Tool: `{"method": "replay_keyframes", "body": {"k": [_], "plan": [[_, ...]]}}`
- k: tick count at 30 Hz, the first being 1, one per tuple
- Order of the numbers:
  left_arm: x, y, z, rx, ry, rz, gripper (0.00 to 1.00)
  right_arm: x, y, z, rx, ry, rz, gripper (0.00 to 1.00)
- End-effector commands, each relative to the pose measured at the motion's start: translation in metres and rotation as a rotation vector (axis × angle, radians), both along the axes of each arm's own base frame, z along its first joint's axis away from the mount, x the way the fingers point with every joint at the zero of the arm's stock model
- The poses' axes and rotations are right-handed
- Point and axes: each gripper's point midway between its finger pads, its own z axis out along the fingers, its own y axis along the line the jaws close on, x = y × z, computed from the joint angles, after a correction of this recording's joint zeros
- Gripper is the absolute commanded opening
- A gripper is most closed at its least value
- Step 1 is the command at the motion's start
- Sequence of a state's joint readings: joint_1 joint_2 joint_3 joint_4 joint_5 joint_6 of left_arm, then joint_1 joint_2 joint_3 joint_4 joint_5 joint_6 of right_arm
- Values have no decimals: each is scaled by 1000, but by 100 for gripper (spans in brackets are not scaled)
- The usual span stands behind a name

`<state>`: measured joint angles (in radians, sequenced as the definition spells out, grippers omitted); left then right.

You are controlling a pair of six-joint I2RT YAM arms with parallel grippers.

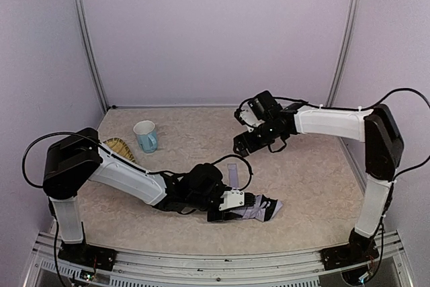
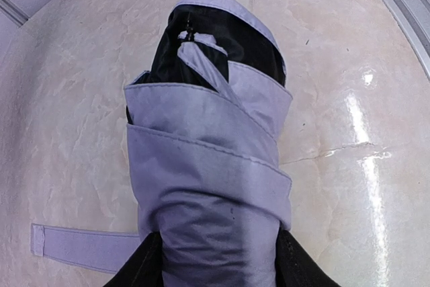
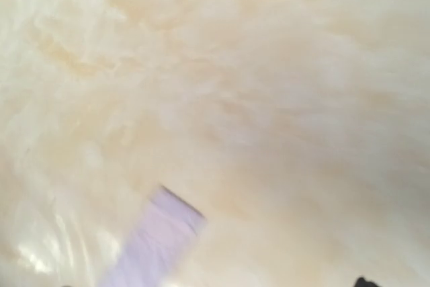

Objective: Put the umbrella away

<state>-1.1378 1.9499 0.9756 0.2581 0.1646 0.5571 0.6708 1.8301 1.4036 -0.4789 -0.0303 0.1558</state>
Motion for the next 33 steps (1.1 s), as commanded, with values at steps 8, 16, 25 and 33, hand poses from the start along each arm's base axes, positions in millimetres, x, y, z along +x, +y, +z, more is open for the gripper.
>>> {"method": "replay_keyframes", "body": {"k": [8, 16, 25, 33], "plan": [[-45, 92, -102, 431, 231, 25, 48, -41, 58, -133, -206, 253, 27, 87], [-42, 93, -97, 437, 229, 29, 52, -82, 43, -159, -225, 391, 35, 51], [-41, 94, -100, 442, 278, 44, 51, -62, 21, -141, -262, 297, -10, 0], [-42, 92, -101, 446, 353, 53, 22, -28, -30, -103, -229, 180, -123, 0]]}}
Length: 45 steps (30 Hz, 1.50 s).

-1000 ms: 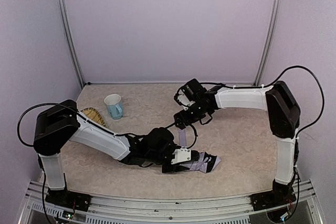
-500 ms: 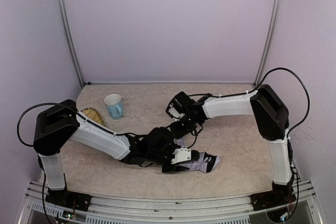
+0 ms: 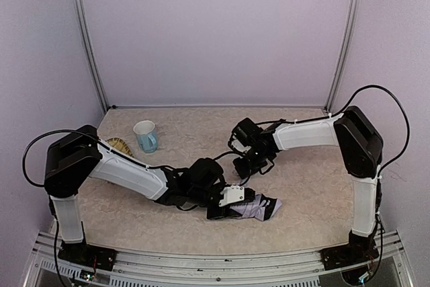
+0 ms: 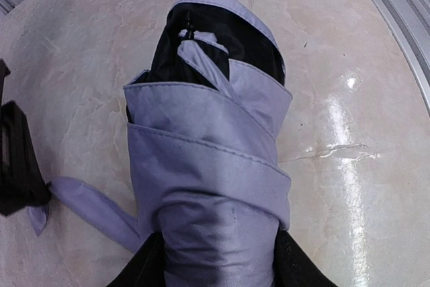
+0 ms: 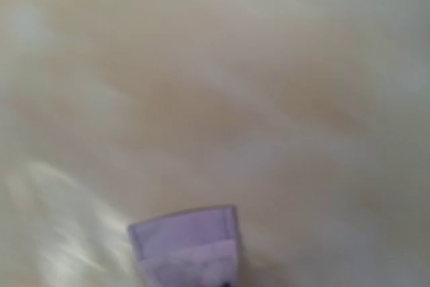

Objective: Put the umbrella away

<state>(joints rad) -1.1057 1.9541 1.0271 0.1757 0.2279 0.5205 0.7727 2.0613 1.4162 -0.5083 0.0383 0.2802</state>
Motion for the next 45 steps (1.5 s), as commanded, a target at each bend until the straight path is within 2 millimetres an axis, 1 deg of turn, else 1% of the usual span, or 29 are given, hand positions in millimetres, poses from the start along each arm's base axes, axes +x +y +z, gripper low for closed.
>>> {"method": "replay_keyframes", "body": {"k": [1, 3, 6, 9, 11, 13, 16, 18, 20, 23, 24, 25, 27, 29, 30, 31, 33, 34, 36, 37, 38, 40, 41, 43, 45], "plan": [[-49, 93, -106, 442, 286, 26, 17, 8, -57, 6, -67, -29, -88, 0], [-51, 93, -107, 448, 305, 17, 10, 12, -63, 10, -31, -39, -97, 0], [-55, 92, -106, 451, 324, 6, 4, 16, -73, 11, -21, -57, -99, 0], [-54, 91, -103, 451, 328, 6, 3, 23, -85, 18, -23, -77, -115, 0], [-54, 91, -103, 462, 335, 6, 2, 31, -84, 31, -8, -109, -115, 0], [-55, 91, -104, 470, 342, 1, 2, 39, -75, 48, 41, -142, -103, 0], [-61, 91, -106, 479, 357, -21, 1, 46, -48, 76, 175, -182, -59, 0], [-63, 91, -106, 485, 367, -28, 1, 48, -35, 93, 239, -204, -39, 0], [-65, 91, -107, 487, 379, -30, 1, 48, -26, 109, 296, -228, -27, 0], [-65, 92, -108, 486, 399, -28, 1, 41, -22, 122, 350, -229, -10, 0], [-64, 91, -108, 480, 407, -24, 1, 37, -22, 124, 362, -219, -4, 0], [-61, 91, -109, 476, 418, -13, 1, 30, -22, 122, 374, -200, 1, 0], [-54, 91, -111, 466, 442, 15, 1, 15, -20, 126, 425, -174, 12, 0], [-48, 91, -114, 461, 465, 41, 1, 0, -15, 136, 488, -174, 30, 0], [-46, 91, -114, 457, 472, 49, 1, -6, -15, 137, 503, -168, 35, 0], [-45, 91, -114, 453, 480, 53, 1, -11, -18, 135, 495, -157, 29, 0], [-43, 92, -114, 452, 490, 55, 1, -17, -31, 125, 434, -139, 0, 0], [-43, 93, -114, 454, 494, 55, 1, -23, -37, 119, 405, -121, 3, 1], [-43, 92, -113, 448, 522, 55, 1, -39, -43, 121, 402, -104, 33, 11], [-44, 92, -113, 446, 538, 57, 1, -50, -47, 118, 408, -91, 49, 17], [-43, 92, -112, 442, 558, 60, 1, -59, -49, 121, 429, -89, 62, 23], [-42, 93, -112, 436, 608, 69, 1, -79, -49, 129, 486, -86, 95, 31], [-40, 92, -112, 433, 631, 75, 1, -90, -46, 134, 522, -86, 124, 34], [-38, 92, -113, 443, 670, 88, 1, -116, -34, 149, 579, -130, 229, 36], [-39, 92, -116, 460, 694, 93, 1, -142, -23, 161, 573, -233, 363, 38]]}}
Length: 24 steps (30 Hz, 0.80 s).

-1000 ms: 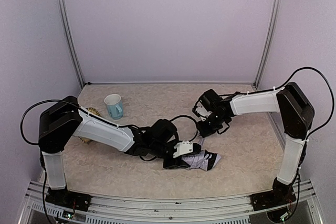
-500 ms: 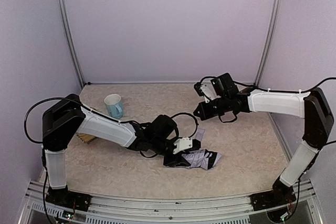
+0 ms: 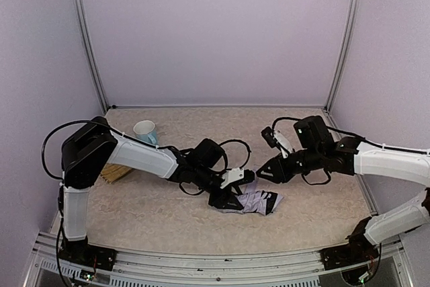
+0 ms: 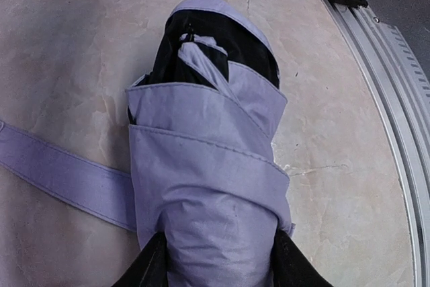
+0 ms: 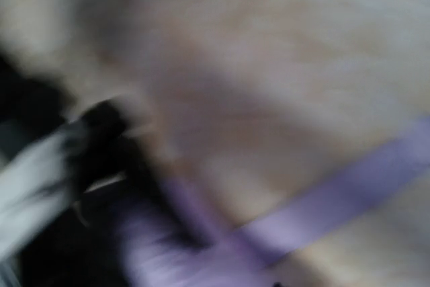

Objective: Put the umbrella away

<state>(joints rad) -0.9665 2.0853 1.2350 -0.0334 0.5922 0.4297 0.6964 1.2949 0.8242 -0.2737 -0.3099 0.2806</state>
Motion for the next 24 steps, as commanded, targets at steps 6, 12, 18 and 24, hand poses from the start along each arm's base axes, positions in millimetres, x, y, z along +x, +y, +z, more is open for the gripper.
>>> {"method": "replay_keyframes", "body": {"k": [6, 12, 18, 24], "plan": [[-58, 98, -116, 515, 378, 49, 0, -84, 28, 32, -133, -468, 432, 46], [-45, 99, -119, 519, 417, 78, 0, -90, 1, -7, -430, -628, 616, 64], [-44, 99, -117, 530, 420, 51, 0, -66, 15, -26, -597, -854, 732, 88], [-40, 99, -117, 528, 430, 42, 0, -57, 19, -72, -728, -883, 884, 90]]}}
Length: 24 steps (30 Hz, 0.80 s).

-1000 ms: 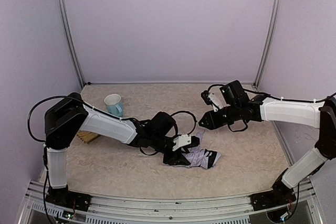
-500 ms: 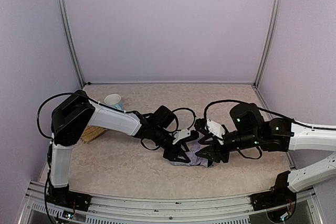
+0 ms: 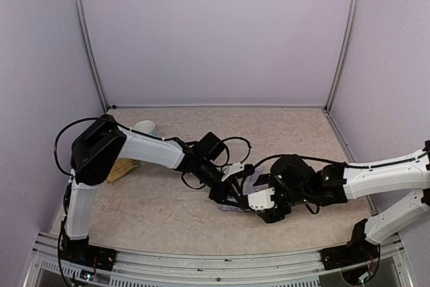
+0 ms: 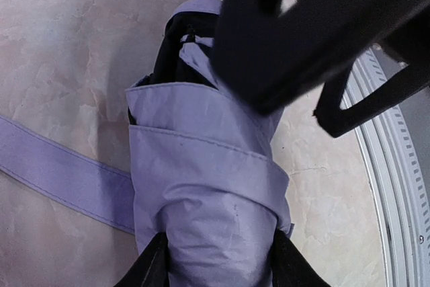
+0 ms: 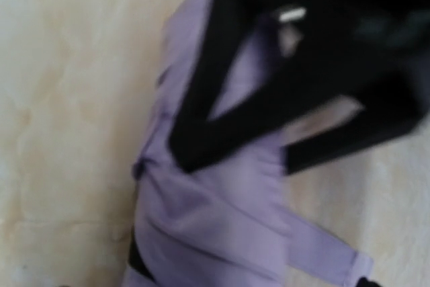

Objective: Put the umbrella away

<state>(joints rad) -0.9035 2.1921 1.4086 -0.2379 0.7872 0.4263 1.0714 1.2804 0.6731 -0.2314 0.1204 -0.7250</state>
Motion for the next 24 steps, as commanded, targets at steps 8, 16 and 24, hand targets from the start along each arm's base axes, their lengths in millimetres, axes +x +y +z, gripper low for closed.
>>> {"method": "replay_keyframes", "body": {"k": [8, 16, 24], "plan": [[-47, 99, -119, 527, 227, 7, 0, 19, -5, -75, -231, 32, 32, 75], [-52, 98, -113, 488, 255, -30, 0, 26, -31, -109, -397, 65, -70, 54], [-47, 91, -97, 413, 260, -44, 0, 23, -34, -110, -421, 115, -96, 11]]}}
